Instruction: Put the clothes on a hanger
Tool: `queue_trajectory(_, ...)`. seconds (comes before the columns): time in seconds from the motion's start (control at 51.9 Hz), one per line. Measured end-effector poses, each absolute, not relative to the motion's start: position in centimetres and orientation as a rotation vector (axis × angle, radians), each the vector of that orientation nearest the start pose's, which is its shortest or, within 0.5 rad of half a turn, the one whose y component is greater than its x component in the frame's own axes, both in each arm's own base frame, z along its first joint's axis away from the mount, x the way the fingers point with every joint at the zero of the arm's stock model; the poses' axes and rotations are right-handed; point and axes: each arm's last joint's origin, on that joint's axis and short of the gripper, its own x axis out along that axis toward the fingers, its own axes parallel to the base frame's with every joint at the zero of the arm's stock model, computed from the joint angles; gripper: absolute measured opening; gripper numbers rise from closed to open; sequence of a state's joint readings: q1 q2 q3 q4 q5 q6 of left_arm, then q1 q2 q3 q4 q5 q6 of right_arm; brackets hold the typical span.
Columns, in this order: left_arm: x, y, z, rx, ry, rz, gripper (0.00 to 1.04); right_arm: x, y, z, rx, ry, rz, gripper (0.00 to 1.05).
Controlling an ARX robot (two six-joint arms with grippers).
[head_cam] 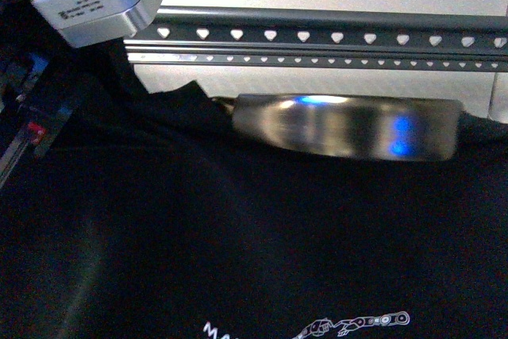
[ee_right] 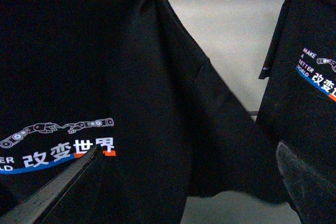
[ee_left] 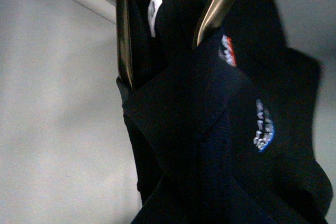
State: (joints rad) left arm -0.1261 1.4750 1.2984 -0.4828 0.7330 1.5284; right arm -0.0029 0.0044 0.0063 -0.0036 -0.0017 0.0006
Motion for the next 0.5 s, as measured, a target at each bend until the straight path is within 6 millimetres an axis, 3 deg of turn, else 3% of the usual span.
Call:
queue_trajectory(0.405,31.27,-6.08,32.97,1.209,-0.143,-1.109,0.04,9.76,-0.02,16.50,0.001,0.002,-0.001,0.97)
queue_trajectory(0.501,31.28,-6.07,32.96,1.212,-0.140,-1.107,0.04,10.10,-0.41,16.69,0.056,0.173,0.268,0.97)
